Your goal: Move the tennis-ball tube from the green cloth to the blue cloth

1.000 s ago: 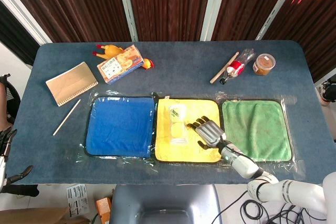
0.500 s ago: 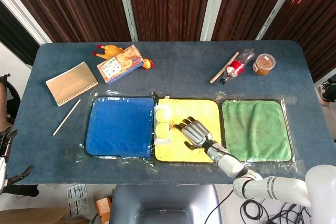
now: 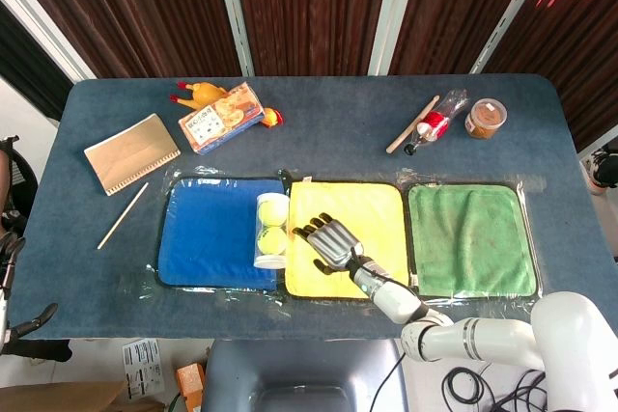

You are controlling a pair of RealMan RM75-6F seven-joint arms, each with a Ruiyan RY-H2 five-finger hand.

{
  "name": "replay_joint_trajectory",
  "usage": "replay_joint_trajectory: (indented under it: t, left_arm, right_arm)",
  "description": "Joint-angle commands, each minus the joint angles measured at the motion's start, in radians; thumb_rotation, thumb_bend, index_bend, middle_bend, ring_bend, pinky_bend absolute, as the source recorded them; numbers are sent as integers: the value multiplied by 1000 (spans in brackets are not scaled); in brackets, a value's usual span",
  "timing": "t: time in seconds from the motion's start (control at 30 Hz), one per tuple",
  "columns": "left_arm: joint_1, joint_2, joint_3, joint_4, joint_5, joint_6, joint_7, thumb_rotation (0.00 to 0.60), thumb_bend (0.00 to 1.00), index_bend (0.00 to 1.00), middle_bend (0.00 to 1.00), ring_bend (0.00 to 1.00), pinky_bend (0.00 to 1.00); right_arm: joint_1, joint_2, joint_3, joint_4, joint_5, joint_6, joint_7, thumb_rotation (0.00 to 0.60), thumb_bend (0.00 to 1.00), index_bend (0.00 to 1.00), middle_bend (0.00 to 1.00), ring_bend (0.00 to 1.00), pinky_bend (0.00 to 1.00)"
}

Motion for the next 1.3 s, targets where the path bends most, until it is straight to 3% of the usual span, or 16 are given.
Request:
replay_joint_trajectory:
  t: [0.03, 0.5, 0.97, 1.13, 1.3]
  left_arm:
    - [2, 1, 1, 2, 2, 1, -4, 600, 29, 0, 0, 1, 44]
    - [7, 14, 1, -2, -3, -1, -26, 600, 29, 0, 0, 1, 43]
    - [6, 18, 4, -3, 3, -8, -30, 600, 29, 0, 0, 1, 44]
    - [8, 22, 8, -5, 6, -9, -27, 600, 30, 0, 0, 1, 43]
    - [7, 26, 10, -1, 14, -9, -35, 600, 29, 0, 0, 0, 44]
  right_arm:
    - [21, -19, 3, 2, 26, 11, -20, 600, 396, 159, 236, 107, 128]
    - [120, -116, 25, 70, 131, 34, -69, 600, 395, 159, 236, 107, 128]
    - [116, -73, 3, 19, 117, 73, -49, 600, 395, 161, 236, 107, 128]
    - [42, 33, -54, -106, 10, 159, -20, 600, 395, 176, 236, 107, 128]
    - [-164, 273, -204, -347, -220, 448, -1, 600, 388, 106, 213, 74, 124]
